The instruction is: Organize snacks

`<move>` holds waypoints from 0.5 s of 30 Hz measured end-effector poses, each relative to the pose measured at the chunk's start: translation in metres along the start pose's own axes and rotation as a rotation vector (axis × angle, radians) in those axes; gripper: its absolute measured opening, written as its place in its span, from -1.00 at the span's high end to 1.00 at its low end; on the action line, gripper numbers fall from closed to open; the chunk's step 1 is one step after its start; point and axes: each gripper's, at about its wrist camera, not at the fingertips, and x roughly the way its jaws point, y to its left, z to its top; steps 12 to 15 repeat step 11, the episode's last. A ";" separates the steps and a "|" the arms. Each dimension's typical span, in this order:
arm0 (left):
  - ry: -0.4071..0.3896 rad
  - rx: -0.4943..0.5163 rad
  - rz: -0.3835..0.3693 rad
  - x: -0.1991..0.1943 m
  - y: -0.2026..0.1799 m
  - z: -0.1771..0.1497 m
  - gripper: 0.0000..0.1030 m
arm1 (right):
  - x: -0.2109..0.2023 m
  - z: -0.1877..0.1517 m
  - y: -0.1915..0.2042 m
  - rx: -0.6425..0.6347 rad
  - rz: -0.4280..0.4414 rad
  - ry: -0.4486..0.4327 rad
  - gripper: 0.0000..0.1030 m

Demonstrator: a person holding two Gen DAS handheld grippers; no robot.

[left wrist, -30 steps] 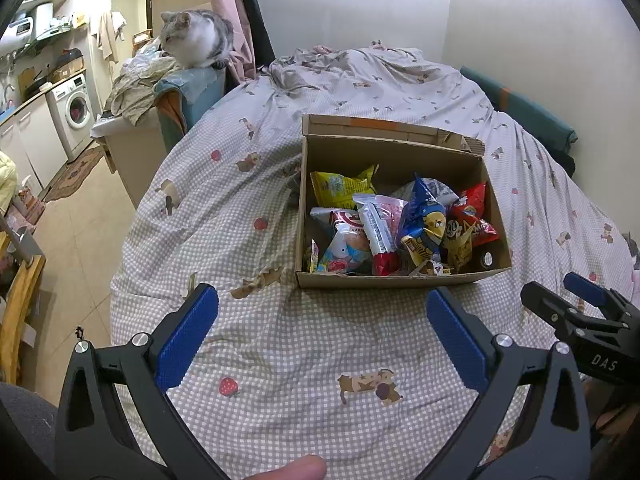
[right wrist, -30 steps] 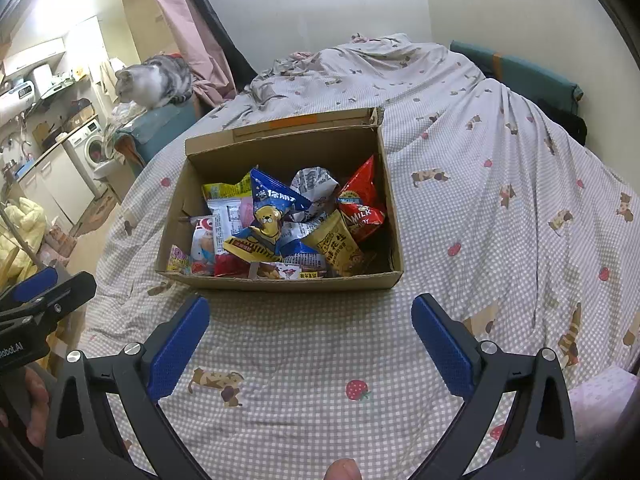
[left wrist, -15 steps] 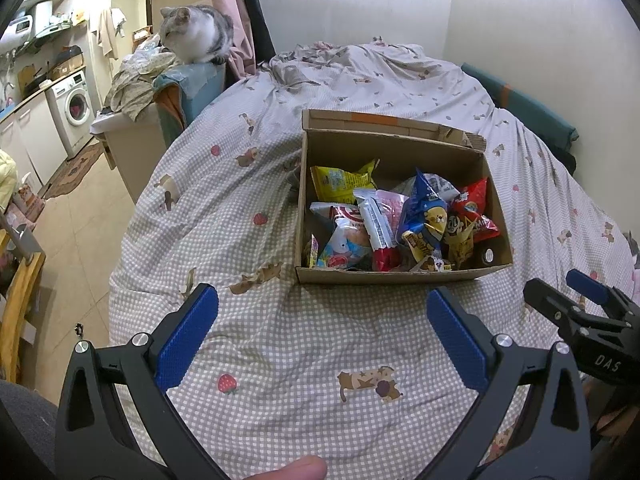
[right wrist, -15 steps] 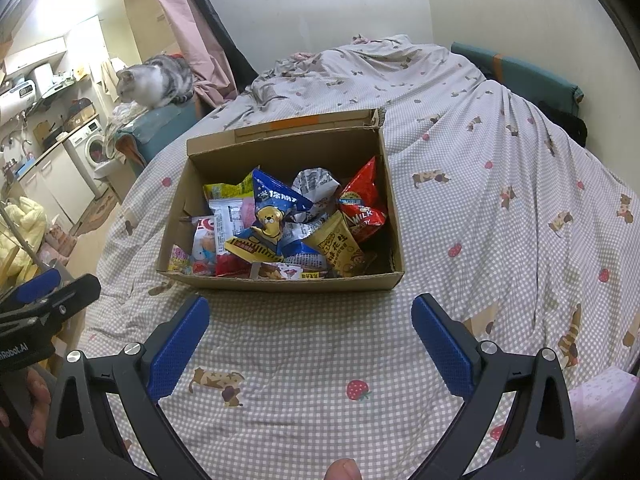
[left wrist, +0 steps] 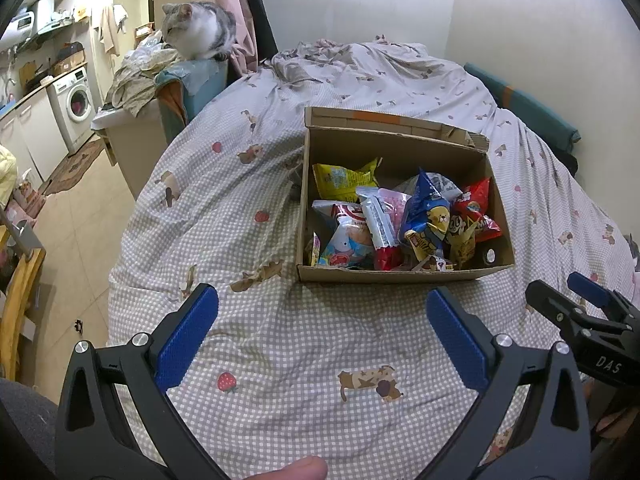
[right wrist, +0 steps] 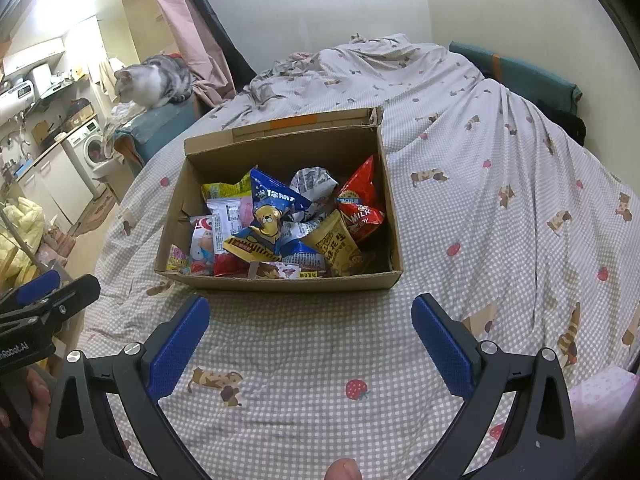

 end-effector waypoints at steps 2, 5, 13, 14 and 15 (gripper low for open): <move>0.001 -0.001 0.002 0.000 0.000 0.000 -0.99 | 0.000 0.000 0.000 -0.001 -0.002 0.000 -1.00; 0.002 0.002 0.008 0.001 0.000 0.000 -0.99 | 0.000 0.000 0.000 -0.001 -0.001 0.001 -1.00; 0.010 0.001 0.009 0.004 0.001 -0.002 -0.99 | 0.003 -0.002 0.002 -0.007 0.004 0.008 -1.00; 0.010 0.001 0.009 0.004 0.001 -0.002 -0.99 | 0.003 -0.002 0.002 -0.007 0.004 0.008 -1.00; 0.010 0.001 0.009 0.004 0.001 -0.002 -0.99 | 0.003 -0.002 0.002 -0.007 0.004 0.008 -1.00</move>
